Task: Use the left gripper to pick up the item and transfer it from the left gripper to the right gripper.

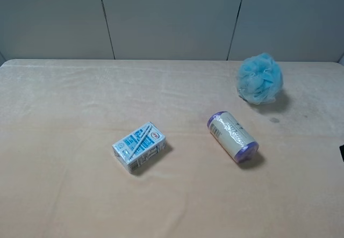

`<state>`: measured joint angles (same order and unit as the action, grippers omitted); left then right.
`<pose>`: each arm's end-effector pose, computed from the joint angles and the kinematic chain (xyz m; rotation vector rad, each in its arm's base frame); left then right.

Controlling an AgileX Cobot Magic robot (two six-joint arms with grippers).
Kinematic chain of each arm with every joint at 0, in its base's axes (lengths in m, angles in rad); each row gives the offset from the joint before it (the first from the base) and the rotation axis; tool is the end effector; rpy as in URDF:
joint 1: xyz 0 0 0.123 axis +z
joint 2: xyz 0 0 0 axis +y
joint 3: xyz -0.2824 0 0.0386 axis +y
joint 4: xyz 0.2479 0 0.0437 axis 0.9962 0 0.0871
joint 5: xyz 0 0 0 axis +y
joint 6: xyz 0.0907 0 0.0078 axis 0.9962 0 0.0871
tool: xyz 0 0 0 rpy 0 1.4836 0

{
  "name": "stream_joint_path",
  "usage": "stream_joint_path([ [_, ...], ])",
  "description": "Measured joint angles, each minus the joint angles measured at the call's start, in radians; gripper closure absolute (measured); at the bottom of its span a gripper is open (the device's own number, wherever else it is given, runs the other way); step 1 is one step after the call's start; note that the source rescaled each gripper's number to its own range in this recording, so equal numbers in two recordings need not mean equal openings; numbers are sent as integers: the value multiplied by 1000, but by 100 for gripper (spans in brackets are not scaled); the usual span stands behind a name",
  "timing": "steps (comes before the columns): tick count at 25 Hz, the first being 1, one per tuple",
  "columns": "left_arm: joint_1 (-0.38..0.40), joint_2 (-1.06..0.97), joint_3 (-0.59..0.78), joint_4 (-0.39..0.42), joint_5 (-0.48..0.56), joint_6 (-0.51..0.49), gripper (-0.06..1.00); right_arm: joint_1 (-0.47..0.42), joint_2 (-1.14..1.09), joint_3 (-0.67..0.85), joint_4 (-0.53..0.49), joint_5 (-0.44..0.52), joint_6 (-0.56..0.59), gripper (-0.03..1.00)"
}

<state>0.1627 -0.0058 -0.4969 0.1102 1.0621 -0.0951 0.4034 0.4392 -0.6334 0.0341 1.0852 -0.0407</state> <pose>-0.0070 0.0077 0.2766 -0.2679 2.0249 0.1742 0.0529 0.0256 0.3031 -0.5208 2.3271 0.2164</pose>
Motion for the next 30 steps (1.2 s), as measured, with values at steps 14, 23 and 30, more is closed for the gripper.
stream_joint_path([
  [14,0,0,0,0,0,0,0,0,-362,32,-41,-61,41,-3],
  [23,0,0,0,0,0,0,0,0,-445,49,-55,-33,79,-3],
  [30,0,0,0,0,0,0,0,0,-445,138,-34,-52,92,-3],
])
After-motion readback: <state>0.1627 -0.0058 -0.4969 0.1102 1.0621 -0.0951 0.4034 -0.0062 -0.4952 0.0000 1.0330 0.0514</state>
